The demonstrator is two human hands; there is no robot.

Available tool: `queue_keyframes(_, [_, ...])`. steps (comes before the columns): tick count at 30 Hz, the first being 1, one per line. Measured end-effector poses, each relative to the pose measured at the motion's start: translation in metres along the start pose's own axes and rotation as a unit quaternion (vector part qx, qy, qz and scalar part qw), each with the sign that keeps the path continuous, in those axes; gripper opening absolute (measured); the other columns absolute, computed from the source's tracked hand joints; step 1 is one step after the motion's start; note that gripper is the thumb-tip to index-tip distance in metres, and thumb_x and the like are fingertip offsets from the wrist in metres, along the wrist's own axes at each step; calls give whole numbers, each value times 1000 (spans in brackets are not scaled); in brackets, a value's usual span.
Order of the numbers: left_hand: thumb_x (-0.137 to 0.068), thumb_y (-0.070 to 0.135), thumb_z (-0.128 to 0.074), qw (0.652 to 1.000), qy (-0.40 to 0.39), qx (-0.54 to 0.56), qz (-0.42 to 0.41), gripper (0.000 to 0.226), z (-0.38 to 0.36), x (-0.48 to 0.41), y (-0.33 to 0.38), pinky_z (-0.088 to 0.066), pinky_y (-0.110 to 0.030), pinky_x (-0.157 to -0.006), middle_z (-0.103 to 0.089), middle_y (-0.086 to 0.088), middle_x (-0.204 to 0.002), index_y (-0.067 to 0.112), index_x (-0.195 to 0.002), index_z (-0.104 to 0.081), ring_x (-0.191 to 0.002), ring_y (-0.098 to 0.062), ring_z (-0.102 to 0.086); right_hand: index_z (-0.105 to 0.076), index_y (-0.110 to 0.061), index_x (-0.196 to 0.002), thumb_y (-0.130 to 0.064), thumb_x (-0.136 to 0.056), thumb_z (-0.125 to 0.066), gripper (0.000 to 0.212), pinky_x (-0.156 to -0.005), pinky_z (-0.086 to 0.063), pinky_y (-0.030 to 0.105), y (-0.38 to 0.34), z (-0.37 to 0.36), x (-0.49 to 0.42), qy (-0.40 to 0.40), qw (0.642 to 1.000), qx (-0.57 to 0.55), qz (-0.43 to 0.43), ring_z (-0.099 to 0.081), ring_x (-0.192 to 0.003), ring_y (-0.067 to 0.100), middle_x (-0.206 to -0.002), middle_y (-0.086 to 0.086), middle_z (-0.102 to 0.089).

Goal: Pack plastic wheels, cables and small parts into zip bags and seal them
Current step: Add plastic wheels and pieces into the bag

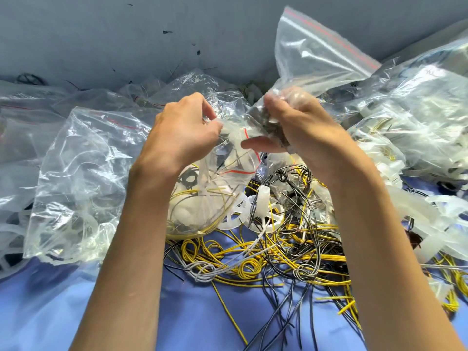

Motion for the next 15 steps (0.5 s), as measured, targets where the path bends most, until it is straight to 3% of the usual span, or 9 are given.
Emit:
queue_keyframes(2, [-84,41,-61,1000,15,9,-4,13,1,0,2,-50,-41,-84,-61,0,-87,30,-82,-55,-96,-29,-58,-48,2,-92,-18,-103,-37,25,-40,-49,19,1,-5,0,-12,1000,26,3,-64,-51,23,-87,19,-49])
queue_keyframes(4, [-81,46,-65,999,31,22,-6,20,2,0,3,-50,-37,-81,-61,2,-80,30,-76,-55,-93,-27,-59,-48,-7,-87,-16,-102,-40,19,-36,-38,17,0,-7,-1,-12,992,125,32,-63,-46,12,-84,18,-59])
queue_keyframes(6, [-78,49,-67,998,45,41,-5,26,2,1,4,-47,-33,-73,-59,7,-73,28,-70,-55,-86,-24,-59,-50,-18,-82,-14,-98,-49,17,-39,-35,20,-1,-7,-2,-3,980,191,62,-59,-45,7,-72,7,-63])
queue_keyframes(8, [-77,52,-68,997,56,57,-4,30,3,2,6,-42,-29,-64,-58,10,-69,26,-68,-56,-77,-19,-57,-56,-19,-78,-18,-94,-56,16,-41,-35,21,-1,-6,-2,-4,978,195,72,-54,-43,6,-62,0,-59])
queue_keyframes(13, [-79,54,-66,995,57,80,-16,33,2,4,11,-36,-23,-54,-57,12,-64,25,-65,-59,-63,-3,-52,-64,0,-77,-28,-91,-61,32,-45,-33,23,-2,-2,-2,16,981,177,73,-47,-49,17,-71,25,-66])
queue_keyframes(15, [-83,51,-61,993,70,94,-18,34,4,3,11,-36,-22,-53,-56,10,-61,21,-66,-59,-61,-8,-51,-64,-2,-74,-29,-90,-62,32,-48,-35,25,-3,0,-2,29,981,183,64,-48,-49,14,-64,17,-62])
Point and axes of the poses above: each hand's wrist, its own x-axis away from the middle knuckle, its own z-axis out of the back of the hand, y = z × x, the point moved 6 cm from there along -x, towards the middle knuckle
